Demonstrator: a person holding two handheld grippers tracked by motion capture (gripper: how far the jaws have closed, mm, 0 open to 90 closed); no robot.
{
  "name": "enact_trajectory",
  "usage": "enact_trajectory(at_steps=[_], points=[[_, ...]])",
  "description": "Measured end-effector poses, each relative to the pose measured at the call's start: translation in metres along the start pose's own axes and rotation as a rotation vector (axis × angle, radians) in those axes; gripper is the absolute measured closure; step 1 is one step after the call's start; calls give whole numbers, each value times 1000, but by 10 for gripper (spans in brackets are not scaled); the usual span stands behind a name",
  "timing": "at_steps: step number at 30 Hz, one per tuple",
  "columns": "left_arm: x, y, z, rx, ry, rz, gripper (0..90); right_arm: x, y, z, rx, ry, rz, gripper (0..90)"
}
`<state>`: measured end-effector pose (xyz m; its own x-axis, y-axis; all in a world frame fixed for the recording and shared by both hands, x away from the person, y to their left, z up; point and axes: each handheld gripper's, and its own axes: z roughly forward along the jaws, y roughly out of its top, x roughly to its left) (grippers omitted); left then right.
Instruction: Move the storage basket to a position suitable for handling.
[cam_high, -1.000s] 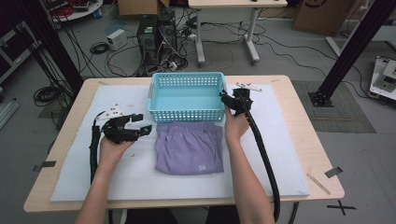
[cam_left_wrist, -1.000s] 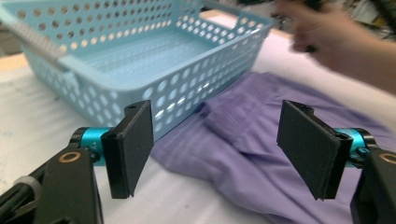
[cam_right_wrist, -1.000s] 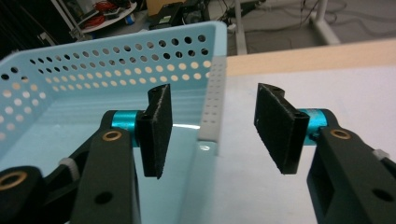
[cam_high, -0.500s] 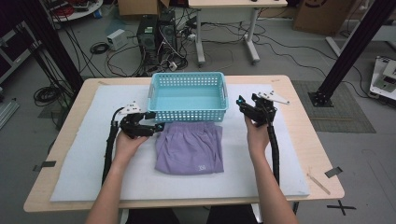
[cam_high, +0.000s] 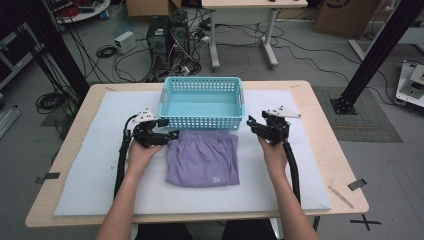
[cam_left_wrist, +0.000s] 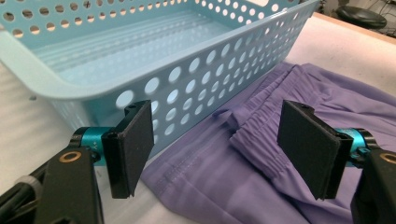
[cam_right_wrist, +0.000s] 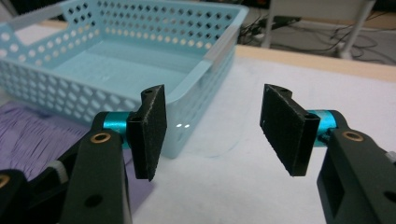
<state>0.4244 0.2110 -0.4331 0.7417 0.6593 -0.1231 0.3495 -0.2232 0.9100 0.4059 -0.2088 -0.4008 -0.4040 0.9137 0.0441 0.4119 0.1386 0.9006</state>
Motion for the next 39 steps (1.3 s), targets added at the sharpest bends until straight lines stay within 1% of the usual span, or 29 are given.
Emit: enact_trajectory(at_steps=[2,4,5,6,7,8,11,14,15,17,20,22,23,24,25,27,28,29,30,31,33,35,37,38,39], points=[[-2,1,-1,-1,-1,6,271,5,-3,9,29,-2,-21,436],[-4,2,-2,0,-1,12,268,7,-5,14,39,-9,-26,436],[-4,2,-2,3,-5,15,267,8,-6,18,44,-9,-26,436],[-4,2,-2,3,-5,15,268,8,-6,18,44,-9,-26,436],[-5,3,-2,1,-6,20,267,8,-9,24,60,-21,-25,437],[-5,3,-2,1,-6,20,268,8,-9,26,65,-21,-22,437],[-3,2,-1,0,-5,8,267,6,-12,33,75,-29,-11,437],[-2,1,-1,8,-7,6,266,5,-13,34,79,-23,-5,439],[-2,1,-2,8,-7,8,266,7,-14,35,87,-17,-11,445],[-2,1,-2,2,-5,10,266,9,-14,35,80,-25,-20,449],[-2,1,-2,6,-7,7,266,10,-13,35,86,-19,-28,456],[-2,1,-2,7,-8,11,266,12,-14,33,86,-3,-25,454],[-2,1,-1,8,-5,11,266,15,-13,33,77,1,-47,454],[-2,1,0,9,-2,12,266,17,-13,34,68,-5,-61,459],[-2,1,0,9,-2,12,266,20,-11,36,70,-21,-72,465],[-1,0,2,14,3,7,266,20,-9,40,89,-40,-66,458],[-1,0,2,14,3,7,266,20,-9,40,89,-40,-66,458],[1,-1,2,13,15,7,266,19,-8,44,88,-56,-54,459],[1,-1,2,13,15,7,266,19,-8,44,88,-56,-54,459],[1,-1,2,11,27,2,266,18,-5,46,89,-60,-51,458],[4,-1,1,3,23,-2,269,18,-4,46,91,-58,-51,457],[5,-2,1,3,27,4,276,21,-2,46,89,-52,-55,454],[5,-2,2,0,31,1,276,24,-2,46,90,-39,-59,445],[7,-2,1,-4,43,0,283,26,-2,46,91,-37,-67,443],[8,-2,0,-7,45,-2,283,27,-2,46,93,-33,-72,442]])
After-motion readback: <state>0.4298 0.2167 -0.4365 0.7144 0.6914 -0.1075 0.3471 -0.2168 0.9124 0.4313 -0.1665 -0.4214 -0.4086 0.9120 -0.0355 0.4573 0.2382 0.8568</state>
